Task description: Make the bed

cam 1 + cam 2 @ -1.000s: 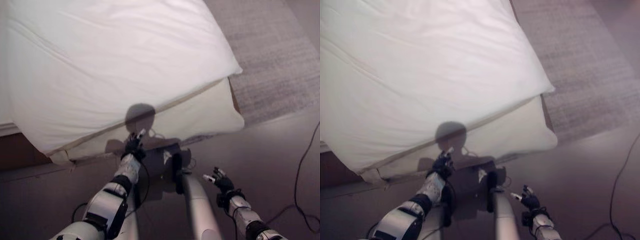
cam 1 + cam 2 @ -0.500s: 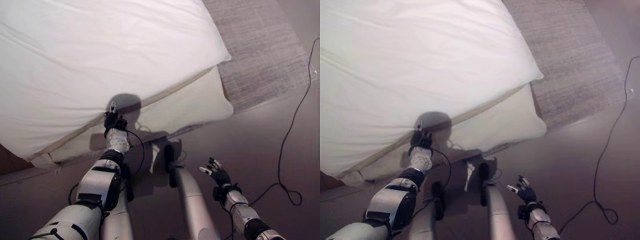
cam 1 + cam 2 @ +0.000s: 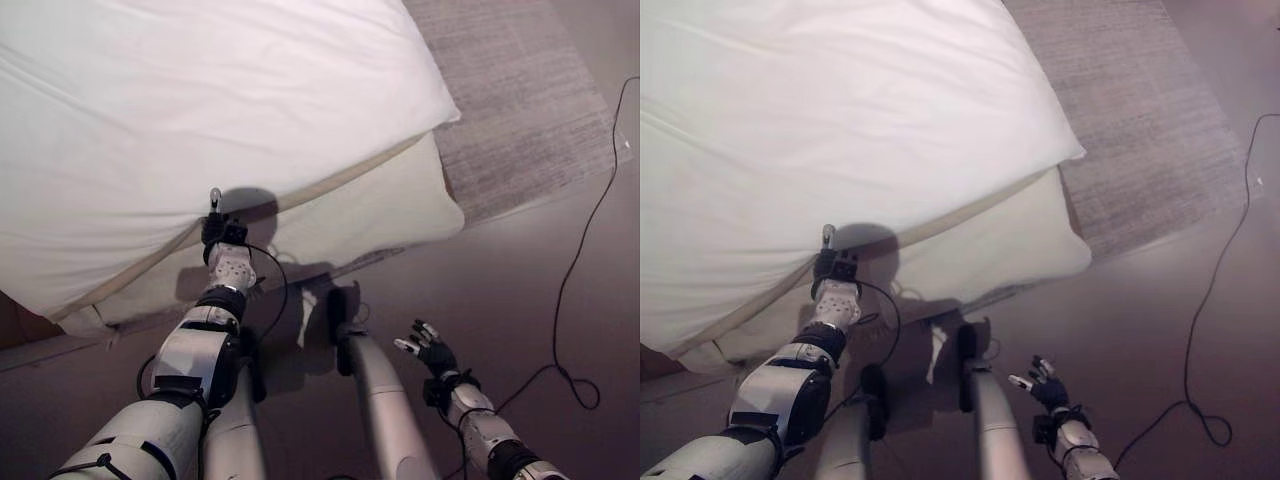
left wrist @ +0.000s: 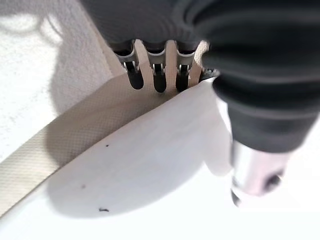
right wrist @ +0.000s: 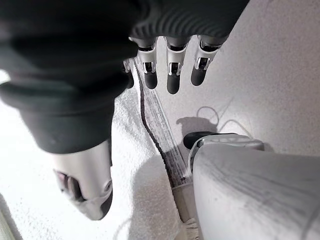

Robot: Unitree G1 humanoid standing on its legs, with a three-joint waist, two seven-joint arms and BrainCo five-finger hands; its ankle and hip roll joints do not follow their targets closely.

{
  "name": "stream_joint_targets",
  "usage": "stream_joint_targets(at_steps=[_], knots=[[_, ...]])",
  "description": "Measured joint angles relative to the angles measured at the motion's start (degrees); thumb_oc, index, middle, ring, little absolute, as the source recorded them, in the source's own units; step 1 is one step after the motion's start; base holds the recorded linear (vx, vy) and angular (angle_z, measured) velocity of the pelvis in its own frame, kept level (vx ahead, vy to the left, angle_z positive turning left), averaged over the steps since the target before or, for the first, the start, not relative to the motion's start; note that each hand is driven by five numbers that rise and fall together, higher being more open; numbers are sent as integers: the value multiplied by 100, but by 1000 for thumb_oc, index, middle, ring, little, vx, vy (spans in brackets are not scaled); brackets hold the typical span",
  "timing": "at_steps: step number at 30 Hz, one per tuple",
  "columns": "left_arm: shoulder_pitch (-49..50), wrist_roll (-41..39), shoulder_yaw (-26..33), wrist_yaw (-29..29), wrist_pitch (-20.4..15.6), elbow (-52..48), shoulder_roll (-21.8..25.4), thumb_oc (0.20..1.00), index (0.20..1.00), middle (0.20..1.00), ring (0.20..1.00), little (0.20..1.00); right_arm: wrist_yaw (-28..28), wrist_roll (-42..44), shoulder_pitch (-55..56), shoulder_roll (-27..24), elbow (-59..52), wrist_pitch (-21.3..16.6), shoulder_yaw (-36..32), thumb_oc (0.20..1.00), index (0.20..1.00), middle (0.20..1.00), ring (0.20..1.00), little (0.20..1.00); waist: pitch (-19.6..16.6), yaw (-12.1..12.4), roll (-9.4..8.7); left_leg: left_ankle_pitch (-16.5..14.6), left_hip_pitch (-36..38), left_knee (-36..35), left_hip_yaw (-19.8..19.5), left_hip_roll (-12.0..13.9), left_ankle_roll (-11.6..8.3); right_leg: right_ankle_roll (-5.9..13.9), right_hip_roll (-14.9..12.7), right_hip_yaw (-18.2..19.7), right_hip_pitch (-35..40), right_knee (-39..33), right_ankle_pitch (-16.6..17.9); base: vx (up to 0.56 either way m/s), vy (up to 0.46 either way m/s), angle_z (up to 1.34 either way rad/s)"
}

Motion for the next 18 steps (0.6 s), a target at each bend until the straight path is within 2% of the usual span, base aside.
stream_joint_targets(at_steps=[9,12,15,17,18], knots=[[0,4,-14,127,-229,37,64,200,200,200,200,200,-8,230,-10,21,-369,-45,-5,1000,1000,1000,1000,1000,-1,16,-9,-1,-4,-16,2,-2,5,-23,-5,2,0,-14,21,0,0,0],[22,-2,-26,152,-410,-315,-68,200,200,200,200,200,22,689,-64,150,-465,-169,-14,1000,1000,1000,1000,1000,0,35,-8,6,4,-48,-1,-19,14,-26,-24,2,2,-18,22,0,2,2],[278,-11,-78,172,-711,-1137,-289,200,200,200,200,200,87,1443,-196,397,-476,-257,-11,1000,1000,1000,1000,1000,20,100,-2,70,20,-175,-32,-79,32,-25,-89,-47,22,-74,32,-3,-15,14],[512,-37,-316,180,-799,-1724,-470,200,200,200,200,200,116,1747,-331,529,-452,-321,77,1000,1000,1000,1000,1000,115,177,10,118,114,-258,-109,-137,33,-23,-144,-122,118,-81,33,-1,-9,20],[587,-70,-415,181,-829,-1865,-561,200,200,200,200,200,122,1832,-452,571,-459,-332,132,1000,1000,1000,1000,1000,162,300,29,127,161,-284,-128,-145,35,-22,-157,-148,177,-84,32,-1,-12,14]])
